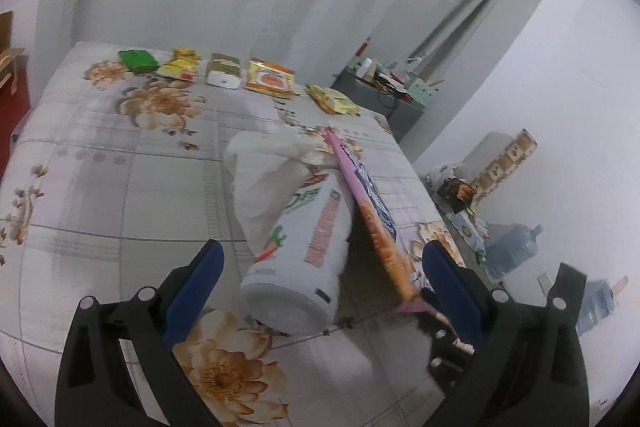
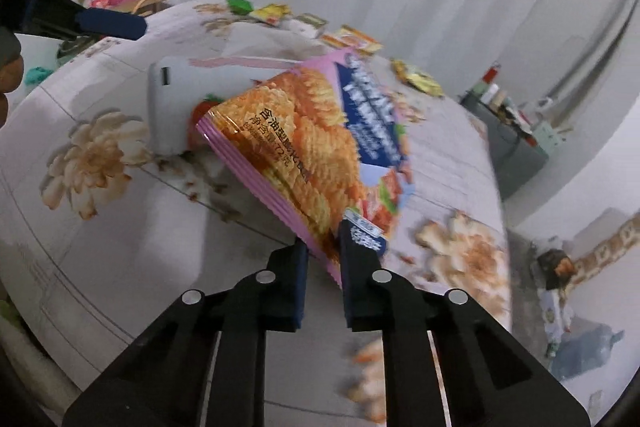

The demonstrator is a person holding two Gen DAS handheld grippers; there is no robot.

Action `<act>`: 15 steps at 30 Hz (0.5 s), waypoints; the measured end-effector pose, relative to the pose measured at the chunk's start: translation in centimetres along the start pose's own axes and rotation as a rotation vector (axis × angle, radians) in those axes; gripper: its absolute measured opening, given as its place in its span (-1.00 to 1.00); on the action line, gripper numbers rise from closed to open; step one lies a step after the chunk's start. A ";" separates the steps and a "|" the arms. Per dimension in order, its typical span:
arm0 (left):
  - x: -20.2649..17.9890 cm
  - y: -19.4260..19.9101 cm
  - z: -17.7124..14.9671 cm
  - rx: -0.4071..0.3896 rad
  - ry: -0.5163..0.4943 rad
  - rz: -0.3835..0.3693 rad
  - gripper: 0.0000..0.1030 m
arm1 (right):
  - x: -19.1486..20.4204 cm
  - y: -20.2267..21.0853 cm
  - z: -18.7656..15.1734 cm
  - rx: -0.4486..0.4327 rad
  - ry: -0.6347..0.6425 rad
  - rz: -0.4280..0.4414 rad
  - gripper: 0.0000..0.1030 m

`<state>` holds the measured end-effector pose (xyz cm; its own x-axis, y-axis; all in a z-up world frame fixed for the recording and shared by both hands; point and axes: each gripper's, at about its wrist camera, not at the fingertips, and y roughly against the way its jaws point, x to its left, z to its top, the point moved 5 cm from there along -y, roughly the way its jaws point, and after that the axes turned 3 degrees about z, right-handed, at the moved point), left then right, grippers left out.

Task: Collect trash
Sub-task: 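Grasp the pink Gouyaer chip bag with the right tool while the left tool grasps the white AD bottle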

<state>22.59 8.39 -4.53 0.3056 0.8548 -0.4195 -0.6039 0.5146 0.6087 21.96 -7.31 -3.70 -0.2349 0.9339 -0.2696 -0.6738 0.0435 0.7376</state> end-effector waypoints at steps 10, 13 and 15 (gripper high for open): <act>-0.9 -2.0 -0.6 0.039 -0.060 0.045 0.81 | -1.6 1.9 -4.5 0.083 0.020 -0.042 -0.77; -0.6 -3.3 -0.9 0.079 -0.084 0.080 0.77 | -1.5 2.6 -5.1 0.078 -0.022 0.025 0.08; -0.3 -3.9 -1.2 0.100 -0.071 0.083 0.73 | -1.8 3.4 -5.0 0.044 -0.048 0.083 0.31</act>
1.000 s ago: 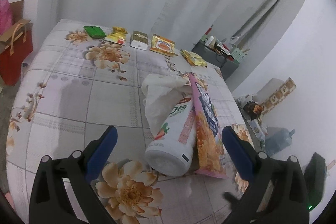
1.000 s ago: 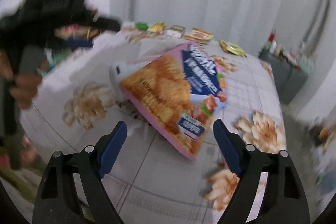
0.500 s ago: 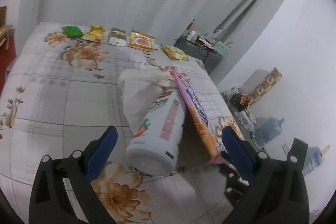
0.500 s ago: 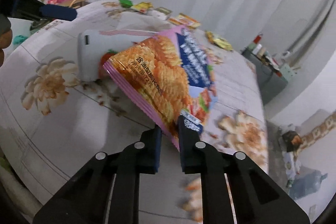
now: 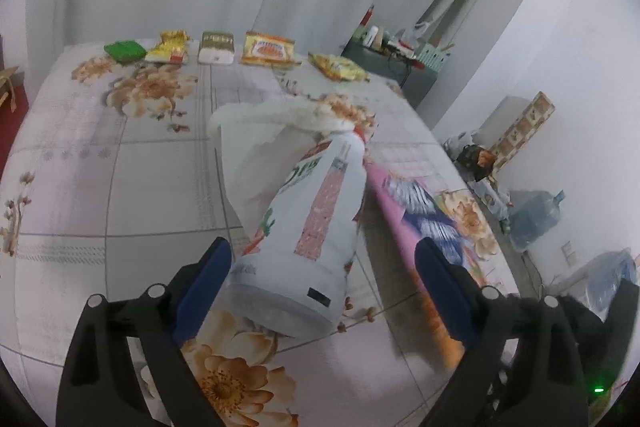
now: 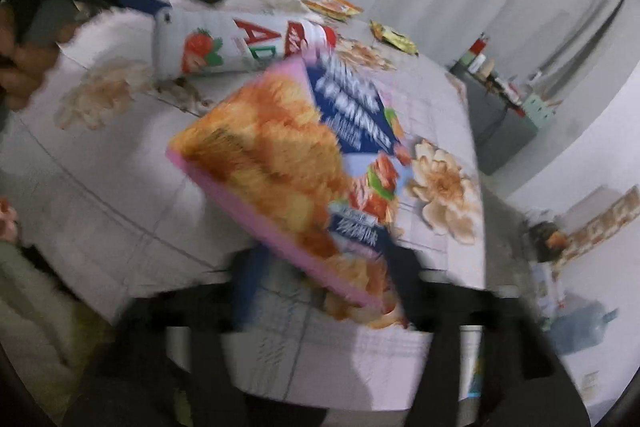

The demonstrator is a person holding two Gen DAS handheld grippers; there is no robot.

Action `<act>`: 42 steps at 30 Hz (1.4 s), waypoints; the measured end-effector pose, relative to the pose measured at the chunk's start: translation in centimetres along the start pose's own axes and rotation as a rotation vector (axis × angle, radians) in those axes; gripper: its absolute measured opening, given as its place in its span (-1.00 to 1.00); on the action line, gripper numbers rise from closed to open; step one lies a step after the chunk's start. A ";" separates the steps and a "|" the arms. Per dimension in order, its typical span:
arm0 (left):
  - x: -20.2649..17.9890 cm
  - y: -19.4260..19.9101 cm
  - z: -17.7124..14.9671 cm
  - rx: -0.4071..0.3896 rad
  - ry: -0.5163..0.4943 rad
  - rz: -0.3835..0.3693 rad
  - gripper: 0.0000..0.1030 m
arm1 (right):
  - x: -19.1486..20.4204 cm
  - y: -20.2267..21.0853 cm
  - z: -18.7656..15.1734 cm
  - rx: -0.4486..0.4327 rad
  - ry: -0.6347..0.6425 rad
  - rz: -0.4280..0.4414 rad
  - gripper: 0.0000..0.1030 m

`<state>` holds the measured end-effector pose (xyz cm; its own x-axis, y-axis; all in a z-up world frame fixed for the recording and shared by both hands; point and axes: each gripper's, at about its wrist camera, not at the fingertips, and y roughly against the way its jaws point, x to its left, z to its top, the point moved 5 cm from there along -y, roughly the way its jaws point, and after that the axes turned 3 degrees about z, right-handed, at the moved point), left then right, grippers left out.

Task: Collect trash
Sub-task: 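Grasp the pink Gouyaer chip bag with the right tool while the left tool grasps the white AD bottle, then lift the white AD bottle with the right tool while the left tool lifts the pink chip bag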

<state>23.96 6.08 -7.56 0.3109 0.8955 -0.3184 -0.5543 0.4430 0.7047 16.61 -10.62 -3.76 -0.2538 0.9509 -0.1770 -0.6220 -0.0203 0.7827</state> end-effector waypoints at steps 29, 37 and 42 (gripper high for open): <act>-1.2 2.4 -6.8 0.134 0.040 -0.109 0.19 | -2.8 -0.2 4.1 -0.016 -0.505 0.459 0.46; -0.1 3.7 -7.0 0.092 0.147 -0.215 0.43 | -1.7 -4.2 6.3 0.115 -0.765 0.707 0.25; -0.8 3.7 -7.1 0.093 0.109 -0.263 0.43 | -1.2 -6.2 6.5 0.199 -0.849 0.723 0.21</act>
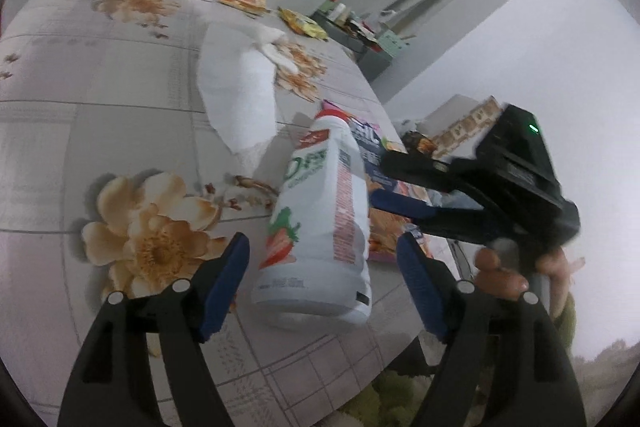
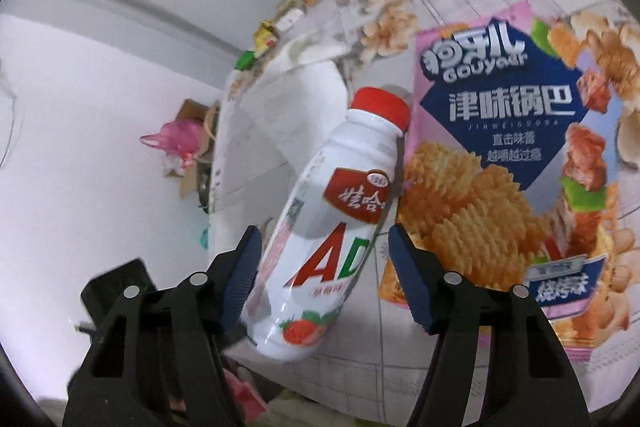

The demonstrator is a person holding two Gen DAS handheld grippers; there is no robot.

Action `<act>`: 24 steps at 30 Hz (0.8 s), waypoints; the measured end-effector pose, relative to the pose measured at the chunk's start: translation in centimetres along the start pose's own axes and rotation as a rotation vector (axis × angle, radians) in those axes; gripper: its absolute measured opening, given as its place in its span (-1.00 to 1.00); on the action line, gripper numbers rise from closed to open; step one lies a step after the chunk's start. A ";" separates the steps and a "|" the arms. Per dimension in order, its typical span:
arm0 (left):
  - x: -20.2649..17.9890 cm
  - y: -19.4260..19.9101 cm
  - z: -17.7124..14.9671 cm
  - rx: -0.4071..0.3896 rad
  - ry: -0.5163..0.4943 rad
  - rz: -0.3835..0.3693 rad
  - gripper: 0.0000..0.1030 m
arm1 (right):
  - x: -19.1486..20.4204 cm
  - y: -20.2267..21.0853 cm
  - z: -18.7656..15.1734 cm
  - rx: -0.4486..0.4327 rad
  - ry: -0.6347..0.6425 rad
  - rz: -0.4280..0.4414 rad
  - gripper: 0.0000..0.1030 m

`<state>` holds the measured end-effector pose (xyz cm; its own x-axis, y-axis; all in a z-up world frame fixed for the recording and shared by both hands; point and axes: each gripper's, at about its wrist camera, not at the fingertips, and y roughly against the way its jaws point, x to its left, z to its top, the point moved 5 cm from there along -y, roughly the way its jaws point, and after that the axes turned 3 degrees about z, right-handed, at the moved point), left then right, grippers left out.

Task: Collect trash
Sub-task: 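Lift the white AD bottle with the right tool while the left tool lifts the pink chip bag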

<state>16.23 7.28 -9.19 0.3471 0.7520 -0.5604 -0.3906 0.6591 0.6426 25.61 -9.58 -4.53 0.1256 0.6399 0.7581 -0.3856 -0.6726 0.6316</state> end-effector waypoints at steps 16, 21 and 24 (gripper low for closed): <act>-0.2 -2.3 -1.8 0.113 -0.037 -0.025 0.26 | 0.9 -3.6 -0.2 0.079 -0.057 0.009 0.28; -0.5 -2.1 -1.9 0.108 -0.058 -0.002 0.26 | 0.7 -3.6 -0.1 0.080 -0.060 0.018 0.29; -1.0 -2.2 -1.8 0.105 -0.065 0.011 0.26 | 0.5 -3.5 -0.2 0.075 -0.067 0.034 0.29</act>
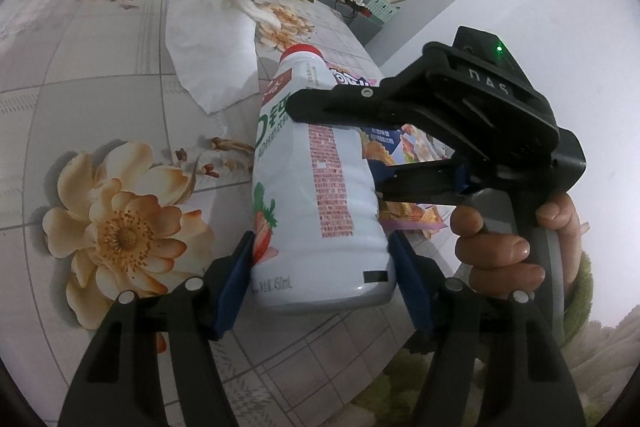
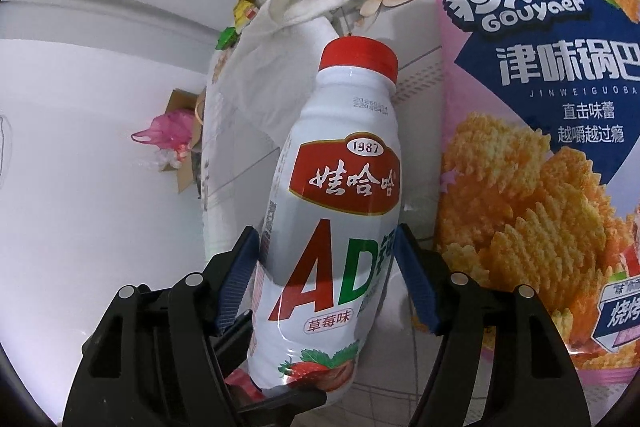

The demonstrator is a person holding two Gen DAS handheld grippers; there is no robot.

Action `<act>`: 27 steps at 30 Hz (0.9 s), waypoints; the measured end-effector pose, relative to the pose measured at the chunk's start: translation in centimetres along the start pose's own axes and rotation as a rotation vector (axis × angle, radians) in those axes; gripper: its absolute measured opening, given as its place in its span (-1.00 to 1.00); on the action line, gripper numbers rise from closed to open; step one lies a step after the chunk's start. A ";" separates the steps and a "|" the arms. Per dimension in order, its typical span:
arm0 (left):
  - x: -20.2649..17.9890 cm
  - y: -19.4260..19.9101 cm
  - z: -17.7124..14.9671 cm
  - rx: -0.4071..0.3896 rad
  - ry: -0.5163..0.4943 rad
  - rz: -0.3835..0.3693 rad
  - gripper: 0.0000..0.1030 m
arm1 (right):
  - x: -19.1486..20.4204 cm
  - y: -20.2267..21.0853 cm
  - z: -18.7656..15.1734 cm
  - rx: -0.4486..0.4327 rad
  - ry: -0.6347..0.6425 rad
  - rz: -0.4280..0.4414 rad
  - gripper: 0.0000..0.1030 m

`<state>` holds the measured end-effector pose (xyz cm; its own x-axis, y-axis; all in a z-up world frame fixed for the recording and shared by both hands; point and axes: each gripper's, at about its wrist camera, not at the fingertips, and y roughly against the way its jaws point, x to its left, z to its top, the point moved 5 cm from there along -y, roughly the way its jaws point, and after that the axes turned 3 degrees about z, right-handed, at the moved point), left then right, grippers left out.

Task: Collect trash
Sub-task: 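Lift the white AD bottle with the right tool while the left tool lifts the pink chip bag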

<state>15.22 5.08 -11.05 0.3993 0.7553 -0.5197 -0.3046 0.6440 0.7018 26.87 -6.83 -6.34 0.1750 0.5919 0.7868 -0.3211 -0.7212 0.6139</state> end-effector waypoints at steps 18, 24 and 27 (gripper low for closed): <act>-11.4 0.7 1.7 -0.048 -0.240 -0.132 0.33 | -3.6 14.1 -0.6 -0.245 -0.015 0.253 0.22; -14.3 -2.8 1.0 0.049 -0.264 -0.208 0.44 | -9.4 21.1 -1.9 -0.340 -0.059 0.197 0.22; -13.1 -3.9 1.2 0.058 -0.236 -0.150 0.44 | -12.0 22.7 -2.4 -0.338 -0.067 0.113 0.21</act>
<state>12.24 -7.46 -6.35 0.6281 0.5988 -0.4968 -0.1800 0.7330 0.6559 15.19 -29.48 -2.02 0.1774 0.4821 0.8580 -0.6292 -0.6147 0.4756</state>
